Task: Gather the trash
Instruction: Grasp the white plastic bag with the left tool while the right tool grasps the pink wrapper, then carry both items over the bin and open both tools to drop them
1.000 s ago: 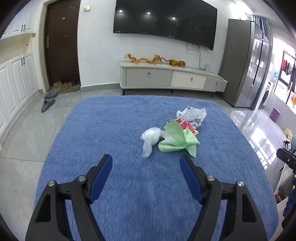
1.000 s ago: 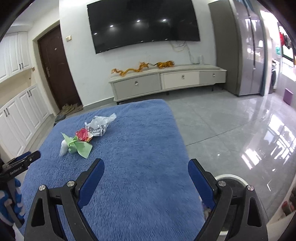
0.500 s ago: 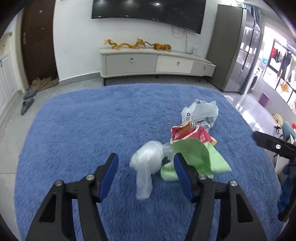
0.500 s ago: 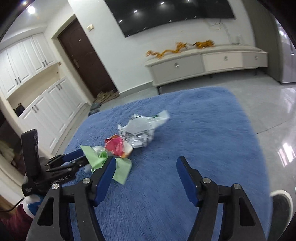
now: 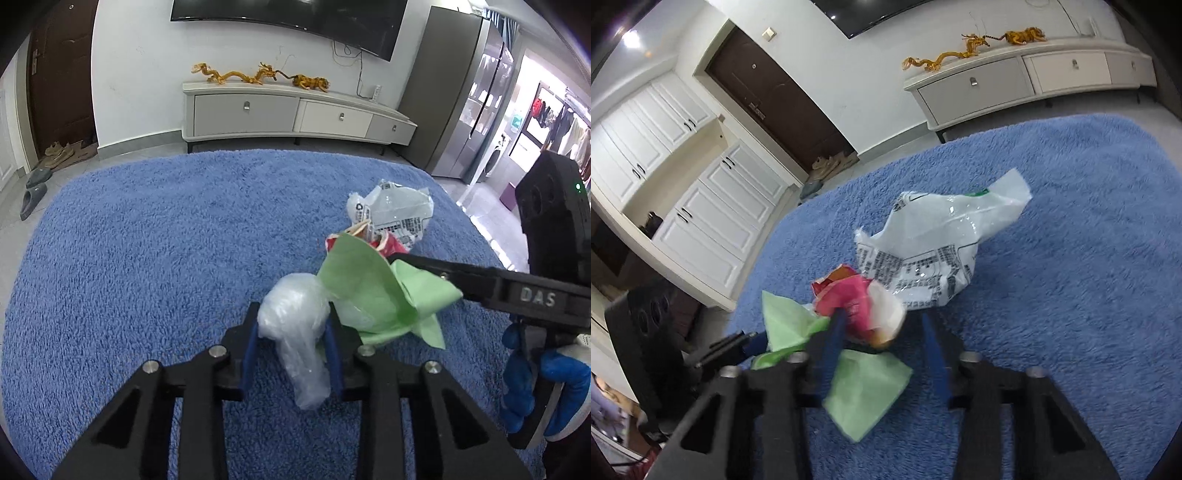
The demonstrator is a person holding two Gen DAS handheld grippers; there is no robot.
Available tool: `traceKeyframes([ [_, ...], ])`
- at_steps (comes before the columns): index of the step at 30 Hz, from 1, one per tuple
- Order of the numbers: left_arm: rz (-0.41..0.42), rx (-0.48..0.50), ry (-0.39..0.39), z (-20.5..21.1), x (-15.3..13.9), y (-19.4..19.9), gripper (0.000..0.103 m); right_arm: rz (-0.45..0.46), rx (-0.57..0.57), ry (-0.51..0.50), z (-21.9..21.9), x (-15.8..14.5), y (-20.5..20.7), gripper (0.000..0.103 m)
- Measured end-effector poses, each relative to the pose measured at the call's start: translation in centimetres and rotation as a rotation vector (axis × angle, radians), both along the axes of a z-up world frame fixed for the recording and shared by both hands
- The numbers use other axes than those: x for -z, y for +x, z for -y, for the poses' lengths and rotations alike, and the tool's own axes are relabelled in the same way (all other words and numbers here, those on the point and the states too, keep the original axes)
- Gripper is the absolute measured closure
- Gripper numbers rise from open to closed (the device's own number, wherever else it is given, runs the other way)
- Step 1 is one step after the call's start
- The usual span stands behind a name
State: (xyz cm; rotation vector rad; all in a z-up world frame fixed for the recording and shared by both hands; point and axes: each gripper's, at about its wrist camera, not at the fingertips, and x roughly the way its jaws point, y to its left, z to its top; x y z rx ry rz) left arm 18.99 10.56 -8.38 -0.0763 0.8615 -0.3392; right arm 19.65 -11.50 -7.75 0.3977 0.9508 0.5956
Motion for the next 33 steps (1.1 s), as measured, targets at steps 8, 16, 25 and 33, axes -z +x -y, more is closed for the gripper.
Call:
traceKeyframes([
  [8,0.039,-0.047,0.008,-1.2,-1.8,-3.1,0.074,0.062,0.028,-0.025,2.0,-2.0,-4.2,0.083],
  [16,0.113,-0.070,0.000,-1.6,-5.4,-7.5,0.074,0.147,0.148,-0.041,7.3,-4.9,-10.0,0.090],
  [25,0.171,-0.026,-0.010,1.5,-8.2,-11.5,0.074,0.184,0.224,-0.045,11.0,-6.1,-14.7,0.090],
  [33,0.170,0.095,-0.010,8.1,-9.1,-12.4,0.074,0.231,0.310,-0.012,15.0,-7.1,-17.5,0.090],
])
